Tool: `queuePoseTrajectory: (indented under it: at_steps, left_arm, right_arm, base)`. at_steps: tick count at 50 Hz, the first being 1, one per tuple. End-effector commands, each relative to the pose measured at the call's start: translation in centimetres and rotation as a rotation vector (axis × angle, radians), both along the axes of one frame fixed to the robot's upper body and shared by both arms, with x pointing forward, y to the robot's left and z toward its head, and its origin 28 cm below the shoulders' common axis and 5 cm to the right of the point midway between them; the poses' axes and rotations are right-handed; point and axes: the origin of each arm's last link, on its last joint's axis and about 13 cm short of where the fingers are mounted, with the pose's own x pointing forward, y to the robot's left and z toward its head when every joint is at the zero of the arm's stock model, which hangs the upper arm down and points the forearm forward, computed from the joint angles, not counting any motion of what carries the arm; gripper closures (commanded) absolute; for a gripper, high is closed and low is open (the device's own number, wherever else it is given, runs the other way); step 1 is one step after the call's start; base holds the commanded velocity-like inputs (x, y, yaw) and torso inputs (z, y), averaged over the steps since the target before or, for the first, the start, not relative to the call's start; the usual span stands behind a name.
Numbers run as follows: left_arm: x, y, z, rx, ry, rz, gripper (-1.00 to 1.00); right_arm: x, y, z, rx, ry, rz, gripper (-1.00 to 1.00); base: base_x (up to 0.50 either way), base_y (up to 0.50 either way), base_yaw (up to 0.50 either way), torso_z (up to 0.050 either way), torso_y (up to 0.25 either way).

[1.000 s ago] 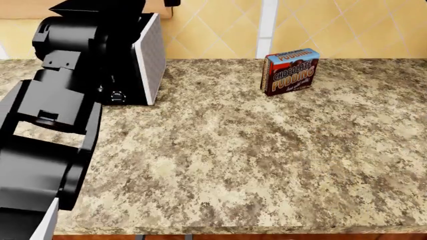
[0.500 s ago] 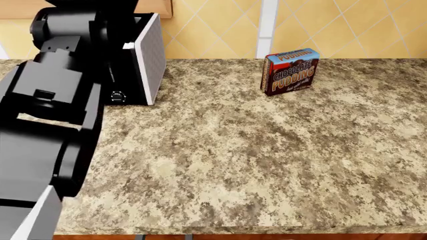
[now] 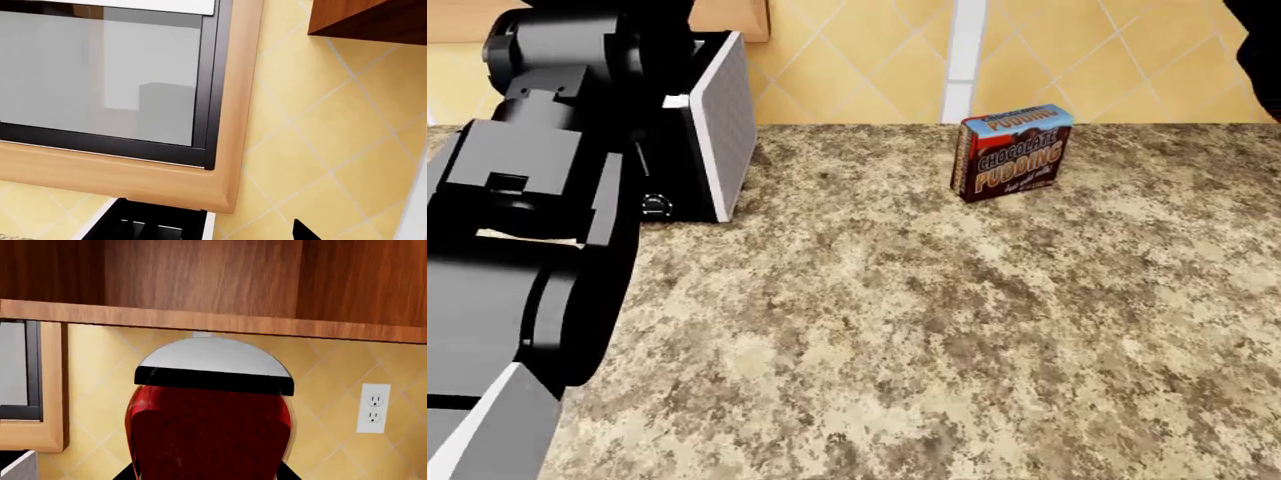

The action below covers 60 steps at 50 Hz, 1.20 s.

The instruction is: Pick the peanut butter and salsa from the counter and place them in the cabinets closest to them.

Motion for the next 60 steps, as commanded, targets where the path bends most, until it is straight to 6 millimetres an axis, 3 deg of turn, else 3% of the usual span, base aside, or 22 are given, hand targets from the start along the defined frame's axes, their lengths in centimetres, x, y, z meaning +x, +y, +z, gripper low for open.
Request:
queuePoseTrajectory:
  at_steps: [1,41,60]
  left_arm:
    - [0.0,0.0,0.2,0.002,-0.001,0.004,-1.0]
    - [-0.1,0.1,0.5,0.017,-0.008,0.007,-1.0]
    - [0.0,0.0,0.2,0.013,-0.002,0.002,-1.0]
  right_arm:
    - [0.4,-0.2,-0.9,-0.021,0.026,-0.013,1.0]
    - [0.6,-0.1,-1.1,-0.015,0.046,-0.001,1.0]
    - [-4.7,-0.3,-1.7,0.054,-0.052,0.003,1.0]
  base:
    - [0.5,0.0,0.0,0.0,0.0]
    - [0.47,0.0,0.0,0.0,0.001]
    - [0.0,0.0,0.0,0.0,0.0]
